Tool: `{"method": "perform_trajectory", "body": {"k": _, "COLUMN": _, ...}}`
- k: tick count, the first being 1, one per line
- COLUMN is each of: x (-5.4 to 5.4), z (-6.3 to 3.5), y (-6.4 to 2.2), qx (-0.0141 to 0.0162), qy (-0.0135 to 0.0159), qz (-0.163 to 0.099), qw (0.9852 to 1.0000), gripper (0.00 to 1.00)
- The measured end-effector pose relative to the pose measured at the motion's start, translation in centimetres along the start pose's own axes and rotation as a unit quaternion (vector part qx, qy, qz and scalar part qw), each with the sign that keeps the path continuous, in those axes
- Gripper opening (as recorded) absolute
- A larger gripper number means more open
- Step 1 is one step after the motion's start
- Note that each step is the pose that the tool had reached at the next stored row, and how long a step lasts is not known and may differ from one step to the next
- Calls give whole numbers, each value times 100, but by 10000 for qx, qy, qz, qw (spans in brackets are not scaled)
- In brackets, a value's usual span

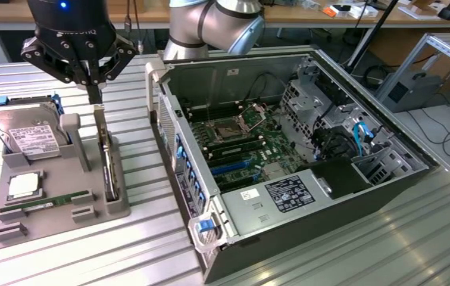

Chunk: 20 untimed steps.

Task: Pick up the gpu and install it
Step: 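Pick up the gpu and move the gpu toward the slot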

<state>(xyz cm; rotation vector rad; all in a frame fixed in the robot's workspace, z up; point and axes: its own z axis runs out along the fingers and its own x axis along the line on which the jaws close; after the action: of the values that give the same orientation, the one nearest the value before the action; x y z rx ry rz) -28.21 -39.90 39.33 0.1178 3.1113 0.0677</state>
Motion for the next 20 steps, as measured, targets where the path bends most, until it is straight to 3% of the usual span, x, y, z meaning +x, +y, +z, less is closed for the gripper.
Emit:
{"method": "perform_trajectory", "body": {"k": 5, "x": 0, "z": 0, "y": 0, "qx": 0, "qy": 0, "qz": 0, "qw": 10000, "gripper": 48}}
{"method": "perform_trajectory", "body": {"k": 20, "x": 47, "z": 36, "y": -5, "qx": 0, "qy": 1, "qz": 0, "qw": 10000, "gripper": 48}}
